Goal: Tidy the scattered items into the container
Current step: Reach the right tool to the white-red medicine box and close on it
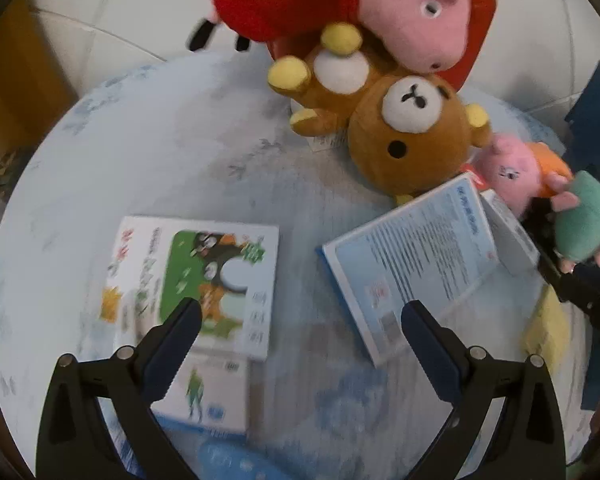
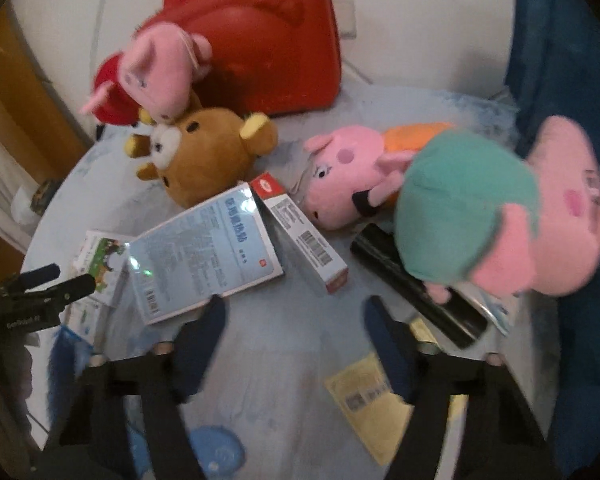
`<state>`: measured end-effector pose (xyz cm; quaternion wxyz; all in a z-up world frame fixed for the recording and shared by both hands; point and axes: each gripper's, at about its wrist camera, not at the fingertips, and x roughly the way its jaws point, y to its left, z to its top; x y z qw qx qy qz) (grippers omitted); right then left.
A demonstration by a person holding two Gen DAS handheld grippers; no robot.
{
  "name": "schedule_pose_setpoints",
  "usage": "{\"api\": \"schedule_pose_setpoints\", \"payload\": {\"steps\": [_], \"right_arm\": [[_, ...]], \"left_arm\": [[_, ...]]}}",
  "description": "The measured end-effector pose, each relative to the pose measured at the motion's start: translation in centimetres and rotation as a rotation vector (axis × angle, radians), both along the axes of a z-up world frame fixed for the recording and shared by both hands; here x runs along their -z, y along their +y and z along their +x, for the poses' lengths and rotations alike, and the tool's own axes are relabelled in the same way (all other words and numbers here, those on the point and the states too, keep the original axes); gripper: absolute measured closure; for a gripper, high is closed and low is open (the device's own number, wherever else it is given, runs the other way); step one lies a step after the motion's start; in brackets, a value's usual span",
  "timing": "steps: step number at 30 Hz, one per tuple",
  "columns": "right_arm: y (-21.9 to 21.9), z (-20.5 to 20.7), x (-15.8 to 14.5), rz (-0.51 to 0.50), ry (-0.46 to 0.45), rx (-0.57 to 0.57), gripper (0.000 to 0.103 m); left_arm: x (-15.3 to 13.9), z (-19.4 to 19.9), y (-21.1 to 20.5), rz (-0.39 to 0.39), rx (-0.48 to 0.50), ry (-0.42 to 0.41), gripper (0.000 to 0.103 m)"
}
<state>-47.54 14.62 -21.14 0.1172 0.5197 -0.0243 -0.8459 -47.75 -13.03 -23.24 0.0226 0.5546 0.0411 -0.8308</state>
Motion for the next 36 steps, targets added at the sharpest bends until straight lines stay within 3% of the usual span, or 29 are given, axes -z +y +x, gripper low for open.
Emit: {"api": "schedule_pose_setpoints", "payload": {"steps": [8, 17, 18, 19, 22, 28, 36], "right_arm": [[-0.4, -3.4, 3.3, 0.013, -0.028, -0.005, 0.057], [-0.4, -5.1, 5.4, 0.036, -0.03, -0.005, 0.053], [-0.3, -5.3, 5.8, 0.031, -0.039, -0.003, 0.054], [-0.2, -5.2, 6.2, 0.025, -0.048, 0.004, 0.062], [0.1, -4.6, 7.3, 0.006, -0.073, 0.028, 0.072], [1.5, -0.7, 7.4, -0.024, -0.111, 0.058, 0.072], [2.7, 5.6, 7.4, -0.046, -0.154, 0.073, 0.075]], "left_arm": [[2.3, -5.5, 2.5, 0.01, 0.062, -0.006, 0.002], [3.9, -7.4, 4.0, 0.074, 0.135, -0.029, 0.001], [4.1, -7.3, 4.1, 0.084, 0.142, -0.037, 0.001], [4.3, -7.1, 4.1, 0.094, 0.149, -0.045, 0.001], [4.4, -5.7, 4.6, 0.085, 0.173, -0.045, 0.007], [4.0, -1.9, 4.1, 0.104, 0.153, -0.056, 0.028], [4.7, 3.5, 5.6, 0.081, 0.189, -0.096, 0.042]]}}
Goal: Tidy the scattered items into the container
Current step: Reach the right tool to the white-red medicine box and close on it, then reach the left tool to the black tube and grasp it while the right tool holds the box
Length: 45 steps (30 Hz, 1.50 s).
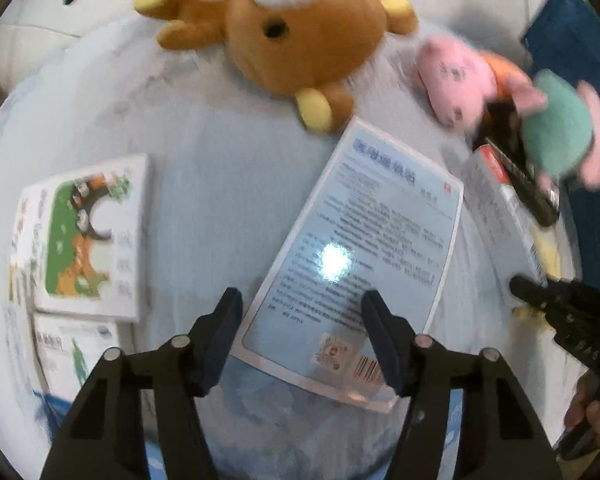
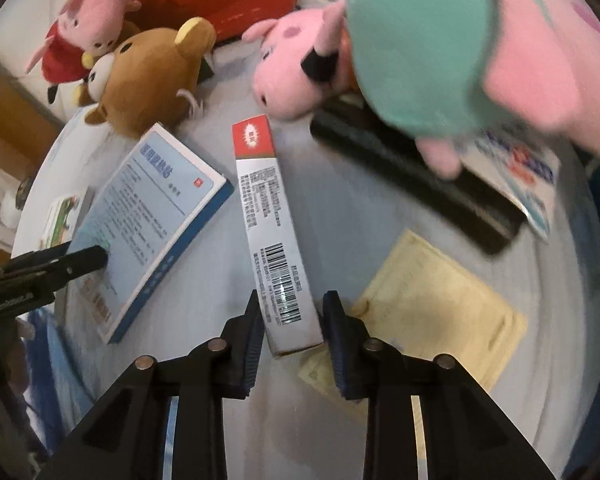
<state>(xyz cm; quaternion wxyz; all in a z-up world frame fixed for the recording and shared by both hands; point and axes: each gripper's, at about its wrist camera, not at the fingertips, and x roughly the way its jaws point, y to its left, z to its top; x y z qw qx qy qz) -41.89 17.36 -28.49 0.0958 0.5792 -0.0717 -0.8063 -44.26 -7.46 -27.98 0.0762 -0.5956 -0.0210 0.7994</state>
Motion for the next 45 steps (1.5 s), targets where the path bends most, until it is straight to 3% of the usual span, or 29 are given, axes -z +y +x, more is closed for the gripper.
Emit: {"api": "schedule_pose_setpoints", "payload": {"steps": [5, 7, 10, 17, 21, 25, 27, 30, 32, 34, 35, 41, 45], "right_arm": [[0.5, 2.6, -0.3, 0.001, -0.009, 0.013, 0.075], [0.8, 3.0, -0.3, -0.002, -0.012, 0.015, 0.075], [1.1, 3.3, -0.2, -0.011, -0.013, 0.022, 0.075], [1.7, 2.7, 0.1, -0.032, -0.031, 0.031, 0.071], [1.7, 2.7, -0.1, -0.018, -0.021, 0.028, 0.068], [1.0, 2.2, 0.0, -0.013, -0.015, 0.012, 0.05], [0.6, 1.9, 0.0, 0.004, -0.009, 0.005, 0.048], [0.0, 1.7, -0.1, 0.058, -0.005, -0.011, 0.077], [-0.5, 1.5, -0.2, 0.078, -0.004, -0.022, 0.078], [-0.8, 1.6, -0.5, 0.073, 0.011, -0.027, 0.079], [-1.0, 1.7, -0.8, 0.062, 0.019, -0.028, 0.079], [-1.8, 1.8, -1.7, 0.032, 0.039, -0.054, 0.08], [-0.5, 1.9, -1.1, 0.018, 0.016, -0.027, 0.08]], "left_arm": [[-0.5, 1.5, 1.4, -0.058, 0.051, 0.018, 0.037], [-0.7, 2.1, 2.3, -0.085, 0.098, 0.036, 0.016], [-1.1, 2.4, 3.6, -0.142, 0.161, 0.08, 0.0], [0.2, 2.1, 6.1, -0.218, 0.279, 0.082, 0.0], [0.0, 0.5, 5.0, -0.136, 0.267, 0.053, 0.0], [-0.1, 0.5, 4.1, -0.101, 0.253, 0.047, 0.0], [-0.1, 0.9, 3.3, -0.092, 0.231, 0.05, 0.0], [-0.3, 1.8, 2.3, -0.111, 0.219, 0.07, 0.0], [-0.7, 2.4, 1.6, -0.139, 0.196, 0.081, 0.009], [-1.6, 3.1, 0.6, -0.136, 0.166, 0.076, 0.04], [-2.1, 3.4, 0.2, -0.144, 0.155, 0.085, 0.045], [-2.9, 2.7, -0.3, -0.169, 0.072, 0.129, 0.045], [-3.3, 2.8, -0.5, -0.16, 0.087, 0.12, 0.044]]}}
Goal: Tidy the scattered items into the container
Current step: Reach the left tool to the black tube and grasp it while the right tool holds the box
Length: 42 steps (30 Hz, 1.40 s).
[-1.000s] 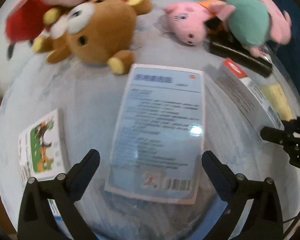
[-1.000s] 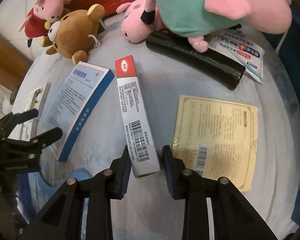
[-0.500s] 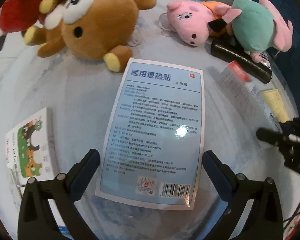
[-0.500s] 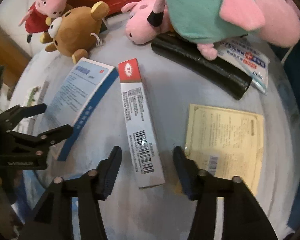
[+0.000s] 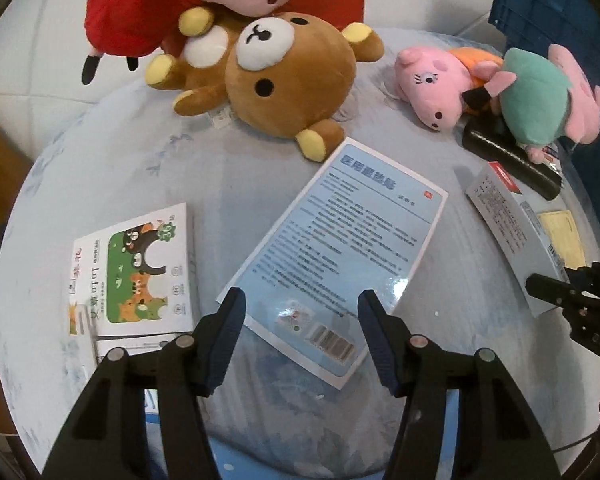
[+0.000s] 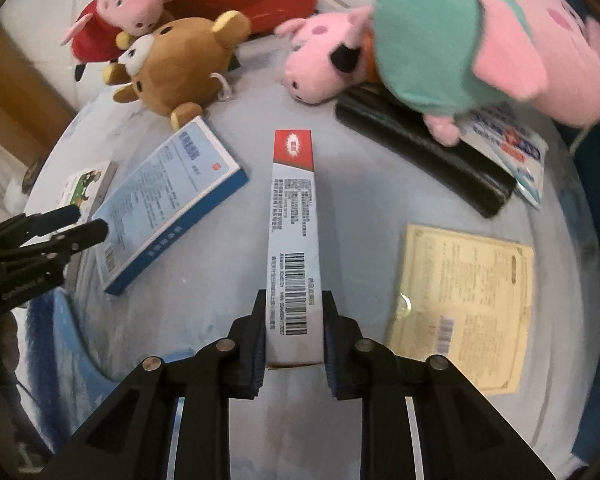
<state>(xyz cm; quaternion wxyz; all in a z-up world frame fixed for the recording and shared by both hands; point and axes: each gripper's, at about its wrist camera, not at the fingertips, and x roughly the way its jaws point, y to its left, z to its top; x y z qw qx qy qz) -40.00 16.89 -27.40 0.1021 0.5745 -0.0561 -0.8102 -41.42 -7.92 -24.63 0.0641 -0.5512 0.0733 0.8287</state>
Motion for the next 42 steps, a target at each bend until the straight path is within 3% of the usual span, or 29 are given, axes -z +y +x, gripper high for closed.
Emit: {"api": "schedule_pose_setpoints", "payload": {"steps": [3, 4, 8, 12, 18, 25, 35, 42], "right_arm": [[0.0, 0.1, 0.4, 0.004, -0.006, 0.018, 0.08], [0.0, 0.1, 0.4, 0.002, -0.006, 0.021, 0.08], [0.3, -0.1, 0.4, 0.021, 0.009, 0.024, 0.071], [-0.1, -0.4, 0.3, 0.027, 0.02, 0.011, 0.08], [0.8, 1.8, -1.7, -0.004, 0.062, 0.028, 0.08], [4.6, 6.0, -4.1, 0.005, 0.105, 0.132, 0.08], [10.7, 11.7, -4.3, 0.07, 0.103, 0.282, 0.08], [13.3, 13.5, -3.2, 0.049, 0.105, 0.337, 0.08]], "left_arm": [[0.1, 0.0, 1.0, -0.012, 0.007, -0.004, 0.021], [0.2, 0.1, 1.3, -0.017, 0.01, -0.002, 0.019], [0.3, 0.2, 2.6, -0.026, 0.034, -0.005, 0.019], [-0.1, 0.0, 2.8, 0.002, 0.023, 0.002, 0.019], [-1.0, -0.2, 3.9, 0.002, 0.028, 0.02, 0.019], [-1.6, 0.5, 6.1, 0.033, 0.047, 0.016, 0.019], [-1.1, 0.5, 14.6, 0.059, 0.135, 0.007, 0.019], [-0.2, -2.6, 20.4, 0.198, 0.041, 0.013, 0.019]]}}
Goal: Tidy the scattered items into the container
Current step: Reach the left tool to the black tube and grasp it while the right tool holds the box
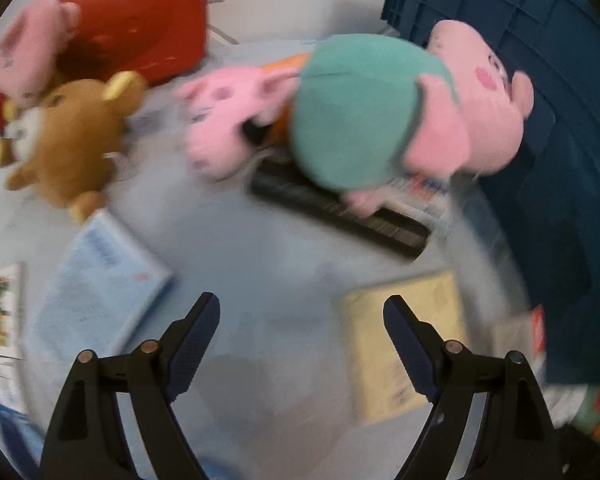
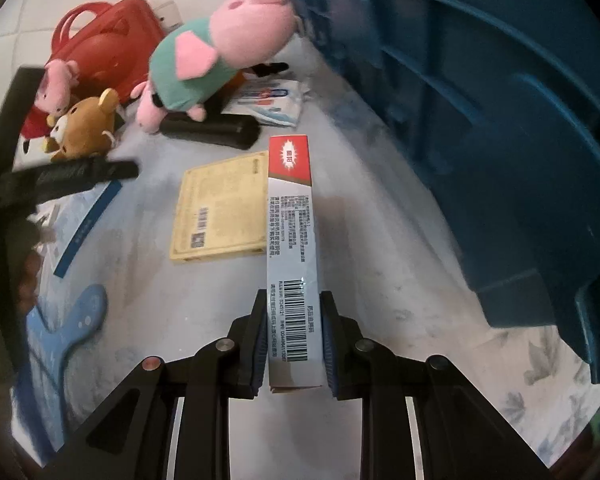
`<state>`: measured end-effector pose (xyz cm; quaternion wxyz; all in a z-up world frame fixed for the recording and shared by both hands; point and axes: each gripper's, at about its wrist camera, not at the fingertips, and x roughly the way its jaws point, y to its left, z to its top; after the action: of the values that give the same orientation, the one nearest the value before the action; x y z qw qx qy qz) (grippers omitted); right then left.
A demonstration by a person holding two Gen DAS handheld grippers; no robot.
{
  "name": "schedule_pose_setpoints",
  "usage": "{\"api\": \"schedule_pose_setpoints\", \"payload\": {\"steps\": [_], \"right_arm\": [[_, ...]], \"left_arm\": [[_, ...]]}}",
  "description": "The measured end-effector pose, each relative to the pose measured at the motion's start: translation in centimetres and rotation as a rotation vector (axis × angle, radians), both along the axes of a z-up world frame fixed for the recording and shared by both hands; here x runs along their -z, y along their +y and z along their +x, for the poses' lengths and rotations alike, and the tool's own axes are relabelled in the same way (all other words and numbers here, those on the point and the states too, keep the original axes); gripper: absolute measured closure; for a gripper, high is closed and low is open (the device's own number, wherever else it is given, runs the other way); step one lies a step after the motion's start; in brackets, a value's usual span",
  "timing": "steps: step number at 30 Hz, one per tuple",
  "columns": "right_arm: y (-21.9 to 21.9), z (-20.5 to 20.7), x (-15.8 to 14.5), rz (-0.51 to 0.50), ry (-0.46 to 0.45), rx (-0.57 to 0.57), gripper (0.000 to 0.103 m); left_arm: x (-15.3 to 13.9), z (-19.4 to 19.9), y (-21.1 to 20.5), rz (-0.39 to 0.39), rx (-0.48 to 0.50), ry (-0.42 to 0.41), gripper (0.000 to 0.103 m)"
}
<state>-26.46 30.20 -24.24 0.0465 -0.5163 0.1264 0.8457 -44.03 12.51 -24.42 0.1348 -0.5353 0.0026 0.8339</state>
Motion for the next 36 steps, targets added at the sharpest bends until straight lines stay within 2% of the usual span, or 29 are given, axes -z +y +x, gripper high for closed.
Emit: {"api": "schedule_pose_setpoints", "payload": {"steps": [4, 6, 8, 10, 12, 14, 16, 18, 22, 26, 27, 28, 30, 32, 36], "right_arm": [[0.6, 0.0, 0.4, 0.009, 0.008, -0.001, 0.08], [0.8, -0.1, 0.7, 0.032, 0.006, -0.001, 0.08], [0.7, -0.3, 0.9, 0.051, 0.011, -0.014, 0.08], [0.7, -0.5, 1.1, 0.06, 0.014, -0.025, 0.08], [0.7, -0.8, 1.4, 0.07, 0.013, -0.03, 0.08], [0.8, -1.0, 1.5, 0.081, 0.021, -0.032, 0.08], [0.9, -1.1, 1.5, 0.086, 0.027, -0.036, 0.08], [0.9, -1.3, 1.5, 0.077, 0.025, -0.037, 0.08], [0.8, -1.4, 1.8, 0.035, 0.01, -0.022, 0.08], [0.6, -1.3, 2.6, -0.035, -0.003, 0.01, 0.08], [0.5, -1.3, 2.6, -0.037, -0.003, 0.014, 0.08], [0.5, -1.4, 2.6, -0.039, -0.001, 0.016, 0.08], [0.3, -1.7, 2.7, -0.036, 0.001, 0.022, 0.08], [0.0, -2.2, 2.8, -0.026, 0.001, 0.021, 0.08], [-0.4, -2.9, 2.7, -0.007, -0.004, 0.019, 0.08]], "left_arm": [[1.6, -2.0, 3.9, -0.038, -0.046, 0.012, 0.019], [2.7, -3.1, 4.8, -0.02, -0.079, 0.001, 0.018], [3.0, -3.9, 5.2, 0.021, -0.13, 0.016, 0.009], [3.5, -4.5, 5.4, 0.024, -0.12, 0.002, 0.001], [4.0, -5.2, 5.5, 0.028, -0.111, -0.012, 0.0], [3.6, -4.9, 5.5, 0.007, -0.063, -0.008, 0.008], [2.6, -3.7, 5.3, -0.029, 0.015, 0.01, 0.034], [2.0, -2.7, 4.3, -0.052, 0.053, 0.006, 0.047], [1.5, -1.6, 1.1, -0.088, 0.047, -0.025, 0.048], [1.2, -0.4, -2.0, -0.165, 0.036, -0.027, 0.048], [1.4, -0.2, -2.5, -0.193, 0.033, -0.032, 0.05], [1.9, -0.2, -3.0, -0.2, 0.029, -0.047, 0.057], [3.1, -0.3, -4.0, -0.215, 0.021, -0.079, 0.06], [3.4, -0.3, -4.7, -0.176, 0.006, -0.083, 0.06], [2.1, -0.6, -4.7, -0.123, 0.003, -0.045, 0.06]]}}
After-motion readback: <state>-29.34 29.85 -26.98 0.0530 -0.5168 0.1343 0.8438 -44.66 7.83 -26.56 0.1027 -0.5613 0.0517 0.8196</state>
